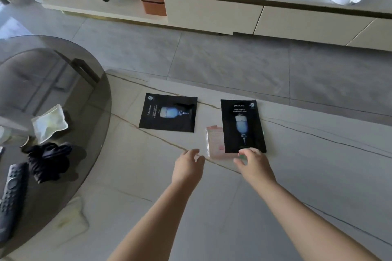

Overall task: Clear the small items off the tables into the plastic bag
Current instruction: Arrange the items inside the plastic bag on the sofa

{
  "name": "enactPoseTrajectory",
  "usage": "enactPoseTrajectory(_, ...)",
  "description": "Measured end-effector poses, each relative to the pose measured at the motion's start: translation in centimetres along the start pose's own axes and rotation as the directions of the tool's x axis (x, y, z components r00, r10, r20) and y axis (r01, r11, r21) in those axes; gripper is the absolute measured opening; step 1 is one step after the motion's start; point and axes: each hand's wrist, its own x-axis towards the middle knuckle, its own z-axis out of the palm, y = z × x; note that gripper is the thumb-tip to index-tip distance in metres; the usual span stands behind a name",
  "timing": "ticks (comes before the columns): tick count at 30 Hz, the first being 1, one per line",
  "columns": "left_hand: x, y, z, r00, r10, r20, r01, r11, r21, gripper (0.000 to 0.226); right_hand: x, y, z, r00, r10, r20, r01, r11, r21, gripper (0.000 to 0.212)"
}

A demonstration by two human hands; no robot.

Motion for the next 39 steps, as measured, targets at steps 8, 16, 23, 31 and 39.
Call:
enactPoseTrajectory(8, 7.7, -0.8, 1.4, 0.995, 0.097, -0.028, -0.079, 0.921, 0.383, 0.052, 5.3, -0.2, 3.4, 0.995, -0.086, -0.04, 0.074, 0.967, -0.246, 0.064)
enactPoseTrajectory(16, 11.1, -2.7, 2.7, 0.99, 0.118, -0.073, -0.073, 0.892, 0.445, 0.055, 7.4, -0.4, 5.0, 0.989, -0.126, -0.072, 0.105, 0.965, -0.239, 0.065)
enactPoseTrajectory(23, 8.6, -4.6, 3.5, 0.978, 0.205, -0.035, -0.16, 0.849, 0.504, 0.055, 6.3, 0.3, 5.6, 0.97, -0.226, -0.092, 0.2, 0.952, -0.233, 0.067)
enactPoseTrajectory(31, -0.6, -11.2, 4.1, 0.968, 0.239, 0.073, -0.241, 0.812, 0.532, 0.051, -0.7, 2.4, 7.5, 0.912, -0.404, 0.078, 0.409, 0.874, -0.263, 0.06)
enactPoseTrajectory(39, -5.9, -13.2, 4.8, 0.962, 0.236, -0.136, -0.183, 0.93, 0.319, 0.039, -1.8, 3.4, 7.3, 0.937, -0.348, 0.023, 0.343, 0.907, -0.245, 0.062)
